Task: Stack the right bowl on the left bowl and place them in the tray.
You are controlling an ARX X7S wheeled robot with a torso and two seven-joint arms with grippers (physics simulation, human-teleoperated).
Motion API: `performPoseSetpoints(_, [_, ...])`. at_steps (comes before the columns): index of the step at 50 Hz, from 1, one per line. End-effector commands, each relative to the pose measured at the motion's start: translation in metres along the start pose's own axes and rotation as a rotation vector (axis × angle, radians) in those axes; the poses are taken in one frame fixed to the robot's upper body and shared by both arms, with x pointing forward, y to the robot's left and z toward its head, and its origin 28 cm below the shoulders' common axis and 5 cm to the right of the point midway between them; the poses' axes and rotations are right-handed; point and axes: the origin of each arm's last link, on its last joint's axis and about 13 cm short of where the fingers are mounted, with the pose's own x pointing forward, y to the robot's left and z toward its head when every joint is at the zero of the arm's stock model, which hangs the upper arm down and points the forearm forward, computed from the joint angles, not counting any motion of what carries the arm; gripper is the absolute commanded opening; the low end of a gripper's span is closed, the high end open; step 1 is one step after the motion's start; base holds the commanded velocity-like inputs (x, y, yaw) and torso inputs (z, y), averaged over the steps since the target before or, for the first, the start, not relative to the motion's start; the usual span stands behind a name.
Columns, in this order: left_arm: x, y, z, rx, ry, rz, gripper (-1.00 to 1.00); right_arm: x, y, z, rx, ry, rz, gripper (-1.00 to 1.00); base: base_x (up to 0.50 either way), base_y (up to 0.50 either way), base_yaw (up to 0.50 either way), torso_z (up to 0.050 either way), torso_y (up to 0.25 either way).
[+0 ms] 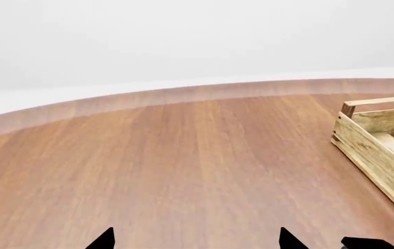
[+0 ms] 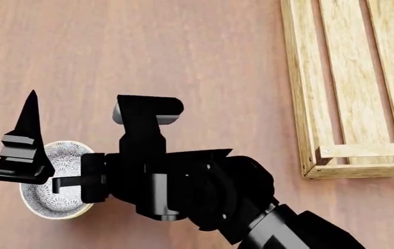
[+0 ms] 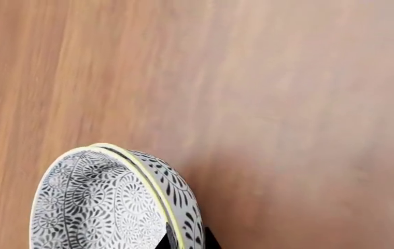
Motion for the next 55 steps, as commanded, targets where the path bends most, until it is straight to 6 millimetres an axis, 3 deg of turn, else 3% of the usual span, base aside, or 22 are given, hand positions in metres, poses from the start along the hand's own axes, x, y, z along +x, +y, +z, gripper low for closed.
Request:
performPoseSetpoints(1, [0.000,0.000,0.001,0.004,-0.003,0.000,1.00,-0.006,-0.001,0.027,0.042,-0.062,0.002,-1.00,0.00,0.00,0.00,0.000,0.000])
performPoseSetpoints(14, [0.000,0.000,0.002,0.010,-0.005,-0.003,1.00,-0.020,-0.011,0.083,0.096,-0.185,-0.108,-1.00,0.00,0.00,0.00,0.000,0.000])
performPoseSetpoints(23, [0.000,0.000,0.000,0.009,-0.002,-0.002,1.00,-0.034,-0.025,0.104,0.149,-0.249,-0.179,-1.00,0.00,0.00,0.00,0.000,0.000])
performPoseSetpoints(33, [0.000,-0.001,-0.001,0.007,0.001,-0.003,1.00,-0.063,-0.029,0.134,0.230,-0.341,-0.231,-1.00,0.00,0.00,0.00,0.000,0.000])
performPoseSetpoints(41, [0.001,-0.001,-0.003,0.005,0.007,-0.006,1.00,-0.102,-0.025,0.165,0.306,-0.436,-0.266,-1.00,0.00,0.00,0.00,0.000,0.000])
performPoseSetpoints(55, [0.002,-0.001,-0.002,0.013,0.008,-0.008,1.00,-0.144,-0.036,0.186,0.449,-0.536,-0.322,-1.00,0.00,0.00,0.00,0.000,0.001])
